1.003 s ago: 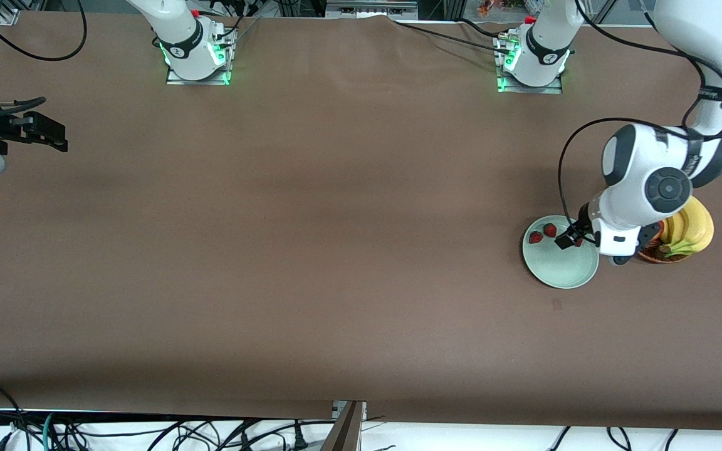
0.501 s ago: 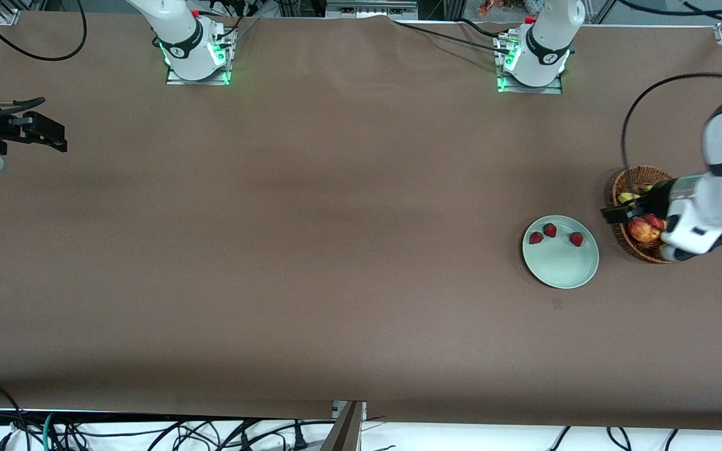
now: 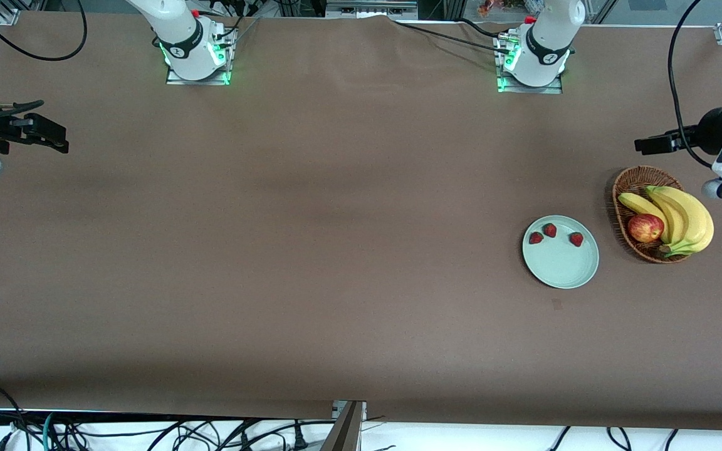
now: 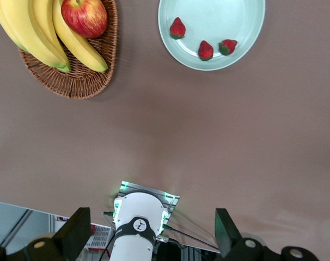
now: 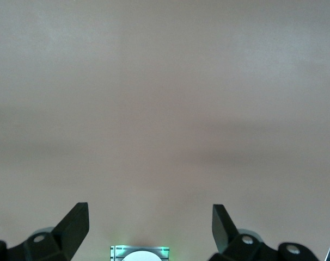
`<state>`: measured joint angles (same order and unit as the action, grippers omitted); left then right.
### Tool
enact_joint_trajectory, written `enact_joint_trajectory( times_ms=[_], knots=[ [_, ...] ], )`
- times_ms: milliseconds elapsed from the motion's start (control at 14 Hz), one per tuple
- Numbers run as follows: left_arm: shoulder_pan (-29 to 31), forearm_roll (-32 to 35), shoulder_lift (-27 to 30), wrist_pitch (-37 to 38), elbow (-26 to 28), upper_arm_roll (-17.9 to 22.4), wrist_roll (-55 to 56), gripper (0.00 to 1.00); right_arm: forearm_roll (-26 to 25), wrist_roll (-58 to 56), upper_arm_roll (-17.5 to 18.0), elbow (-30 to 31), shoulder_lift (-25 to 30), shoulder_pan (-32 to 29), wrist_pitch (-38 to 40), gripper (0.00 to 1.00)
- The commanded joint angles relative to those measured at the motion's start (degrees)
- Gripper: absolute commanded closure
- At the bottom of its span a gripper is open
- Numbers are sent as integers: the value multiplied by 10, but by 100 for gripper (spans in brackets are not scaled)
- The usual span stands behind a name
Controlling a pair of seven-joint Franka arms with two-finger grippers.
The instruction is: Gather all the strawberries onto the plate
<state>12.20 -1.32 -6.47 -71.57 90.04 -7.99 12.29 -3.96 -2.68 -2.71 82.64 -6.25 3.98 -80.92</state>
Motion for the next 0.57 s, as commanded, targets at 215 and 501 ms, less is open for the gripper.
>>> enact_joint_trajectory(
  times_ms=[215, 501],
  knots=[
    [-162, -4, 149, -92, 104, 123, -78, 0, 10, 6, 2, 0, 4, -3, -4, 0],
    [-162, 22, 150, -166, 92, 55, -114, 0, 10, 5, 1, -8, 1, -3, -3, 0]
  ],
)
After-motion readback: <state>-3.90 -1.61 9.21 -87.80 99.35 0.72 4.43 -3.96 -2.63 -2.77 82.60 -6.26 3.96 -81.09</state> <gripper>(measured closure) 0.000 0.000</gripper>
